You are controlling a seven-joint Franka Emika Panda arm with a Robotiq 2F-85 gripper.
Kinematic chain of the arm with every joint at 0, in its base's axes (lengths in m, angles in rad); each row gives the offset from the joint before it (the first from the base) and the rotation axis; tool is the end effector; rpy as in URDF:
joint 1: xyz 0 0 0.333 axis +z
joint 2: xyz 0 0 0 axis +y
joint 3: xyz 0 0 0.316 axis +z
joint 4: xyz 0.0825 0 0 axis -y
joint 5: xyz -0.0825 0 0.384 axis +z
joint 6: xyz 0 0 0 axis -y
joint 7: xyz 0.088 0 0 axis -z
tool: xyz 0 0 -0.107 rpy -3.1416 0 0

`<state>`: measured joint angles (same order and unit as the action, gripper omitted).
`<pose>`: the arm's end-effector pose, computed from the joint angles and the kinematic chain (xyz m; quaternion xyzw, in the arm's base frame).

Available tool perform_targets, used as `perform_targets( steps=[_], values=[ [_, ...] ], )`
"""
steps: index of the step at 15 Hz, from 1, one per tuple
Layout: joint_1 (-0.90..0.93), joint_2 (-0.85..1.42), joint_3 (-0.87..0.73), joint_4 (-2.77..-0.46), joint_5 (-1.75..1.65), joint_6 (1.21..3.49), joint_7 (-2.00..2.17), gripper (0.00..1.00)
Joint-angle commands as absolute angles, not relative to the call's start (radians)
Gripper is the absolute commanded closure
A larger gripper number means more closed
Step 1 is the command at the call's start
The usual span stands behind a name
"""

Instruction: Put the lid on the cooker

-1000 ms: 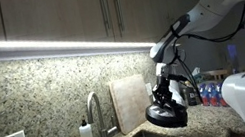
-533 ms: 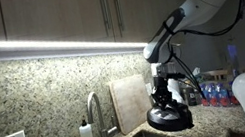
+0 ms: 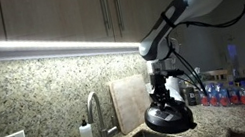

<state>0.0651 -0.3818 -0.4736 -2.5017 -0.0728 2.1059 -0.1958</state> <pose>0.3837 -0.1691 0.4011 -0.9958 0.0698 0.0081 0.0592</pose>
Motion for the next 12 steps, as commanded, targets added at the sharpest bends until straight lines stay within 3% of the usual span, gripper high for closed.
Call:
perform_targets(
  steps=[1,12],
  values=[
    [-0.015,-0.470,-0.362,-2.540,-0.001,2.076,-0.293,0.94],
    [0.043,-0.418,-0.197,-2.515,0.106,2.054,-0.363,0.95]
  ],
)
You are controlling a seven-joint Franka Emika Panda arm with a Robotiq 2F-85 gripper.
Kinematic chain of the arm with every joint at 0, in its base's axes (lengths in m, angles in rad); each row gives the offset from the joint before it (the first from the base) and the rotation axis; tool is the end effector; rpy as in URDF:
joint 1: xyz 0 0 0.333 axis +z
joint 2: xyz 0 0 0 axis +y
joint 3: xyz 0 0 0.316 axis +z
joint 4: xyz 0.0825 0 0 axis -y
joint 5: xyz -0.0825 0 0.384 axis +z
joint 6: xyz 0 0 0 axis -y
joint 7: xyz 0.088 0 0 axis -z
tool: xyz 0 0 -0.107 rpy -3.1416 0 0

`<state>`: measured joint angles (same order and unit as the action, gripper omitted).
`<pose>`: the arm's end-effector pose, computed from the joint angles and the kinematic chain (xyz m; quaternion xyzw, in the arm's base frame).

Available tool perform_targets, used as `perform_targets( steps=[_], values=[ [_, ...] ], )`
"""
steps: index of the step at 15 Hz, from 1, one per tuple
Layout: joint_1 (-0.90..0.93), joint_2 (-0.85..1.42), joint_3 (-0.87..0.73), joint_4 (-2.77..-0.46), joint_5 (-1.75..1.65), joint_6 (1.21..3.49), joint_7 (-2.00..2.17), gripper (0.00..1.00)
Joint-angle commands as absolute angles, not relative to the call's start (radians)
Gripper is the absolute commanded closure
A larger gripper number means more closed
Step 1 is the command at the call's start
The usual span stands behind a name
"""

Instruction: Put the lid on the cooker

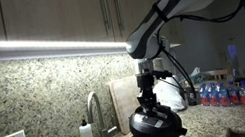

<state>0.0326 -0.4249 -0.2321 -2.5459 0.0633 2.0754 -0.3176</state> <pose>0.3921 -0.0753 0.4096 -0.9953 -0.0541 0.0093 0.0794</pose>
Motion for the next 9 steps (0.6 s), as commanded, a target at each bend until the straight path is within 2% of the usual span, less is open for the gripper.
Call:
perform_targets(
  steps=[1,9],
  values=[
    [0.052,-0.410,-0.186,-2.512,0.119,2.057,-0.366,0.95],
    [0.099,-0.382,-0.123,-2.506,0.156,2.067,-0.384,0.95]
  ],
)
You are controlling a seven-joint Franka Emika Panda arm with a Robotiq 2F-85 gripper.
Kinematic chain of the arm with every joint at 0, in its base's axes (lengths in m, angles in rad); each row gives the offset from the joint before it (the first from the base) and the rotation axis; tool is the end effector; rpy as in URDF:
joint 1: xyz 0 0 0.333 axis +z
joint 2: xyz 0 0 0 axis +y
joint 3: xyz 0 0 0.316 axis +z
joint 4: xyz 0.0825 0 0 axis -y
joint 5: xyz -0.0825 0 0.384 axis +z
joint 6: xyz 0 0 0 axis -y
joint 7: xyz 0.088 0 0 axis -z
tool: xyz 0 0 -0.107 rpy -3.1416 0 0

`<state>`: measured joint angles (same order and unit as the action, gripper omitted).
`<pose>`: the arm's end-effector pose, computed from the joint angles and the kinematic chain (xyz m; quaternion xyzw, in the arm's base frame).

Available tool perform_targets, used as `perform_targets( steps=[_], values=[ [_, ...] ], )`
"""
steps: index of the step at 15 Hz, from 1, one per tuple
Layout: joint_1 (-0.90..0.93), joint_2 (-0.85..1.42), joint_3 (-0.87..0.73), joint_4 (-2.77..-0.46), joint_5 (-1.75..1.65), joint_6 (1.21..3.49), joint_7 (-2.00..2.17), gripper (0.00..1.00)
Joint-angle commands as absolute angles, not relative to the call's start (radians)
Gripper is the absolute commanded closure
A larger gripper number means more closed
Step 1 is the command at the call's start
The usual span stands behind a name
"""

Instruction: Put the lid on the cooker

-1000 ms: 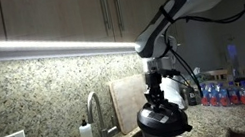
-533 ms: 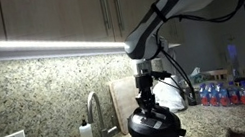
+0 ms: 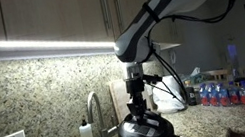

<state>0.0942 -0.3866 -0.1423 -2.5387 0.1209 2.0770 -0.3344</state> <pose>0.4035 -0.0127 0.4007 -0.9892 -0.1172 0.0249 0.0844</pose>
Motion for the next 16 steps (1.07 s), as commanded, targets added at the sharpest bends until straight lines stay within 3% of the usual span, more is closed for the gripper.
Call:
perform_targets(
  steps=[1,16],
  values=[
    [0.104,-0.380,-0.118,-2.505,0.159,2.066,-0.387,0.95],
    [0.100,-0.358,-0.077,-2.505,0.142,2.074,-0.353,0.96]
  ],
)
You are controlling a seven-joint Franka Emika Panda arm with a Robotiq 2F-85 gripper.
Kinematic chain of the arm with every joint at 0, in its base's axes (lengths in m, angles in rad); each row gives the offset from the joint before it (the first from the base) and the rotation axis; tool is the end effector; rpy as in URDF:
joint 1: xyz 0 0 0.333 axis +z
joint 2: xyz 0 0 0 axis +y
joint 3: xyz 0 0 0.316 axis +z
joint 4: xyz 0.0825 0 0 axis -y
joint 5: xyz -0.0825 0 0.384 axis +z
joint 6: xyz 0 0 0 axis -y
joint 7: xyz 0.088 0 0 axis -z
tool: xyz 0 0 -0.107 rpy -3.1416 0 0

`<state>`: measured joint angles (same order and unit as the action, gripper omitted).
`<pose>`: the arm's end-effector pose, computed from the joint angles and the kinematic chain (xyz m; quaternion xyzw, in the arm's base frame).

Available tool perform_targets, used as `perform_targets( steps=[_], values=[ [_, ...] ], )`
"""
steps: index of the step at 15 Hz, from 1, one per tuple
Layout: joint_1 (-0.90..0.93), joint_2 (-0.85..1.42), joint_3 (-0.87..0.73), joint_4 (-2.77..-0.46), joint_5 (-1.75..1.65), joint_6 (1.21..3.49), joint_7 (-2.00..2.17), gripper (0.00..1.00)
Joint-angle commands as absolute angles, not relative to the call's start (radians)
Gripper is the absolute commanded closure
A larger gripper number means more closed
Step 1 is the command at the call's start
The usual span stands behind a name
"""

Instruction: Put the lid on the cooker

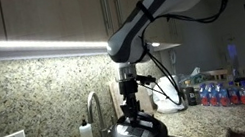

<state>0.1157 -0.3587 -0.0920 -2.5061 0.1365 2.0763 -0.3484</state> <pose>0.4134 0.0168 0.4047 -0.9847 -0.1531 0.0244 0.0794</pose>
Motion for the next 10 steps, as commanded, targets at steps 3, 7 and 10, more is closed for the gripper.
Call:
perform_targets(
  steps=[3,7,10],
  values=[
    [0.118,-0.354,-0.028,-2.486,0.114,2.064,-0.316,0.96],
    [0.126,-0.388,0.047,-2.470,0.055,2.035,-0.261,0.96],
    [0.138,-0.391,0.088,-2.436,0.026,2.025,-0.235,0.96]
  ],
)
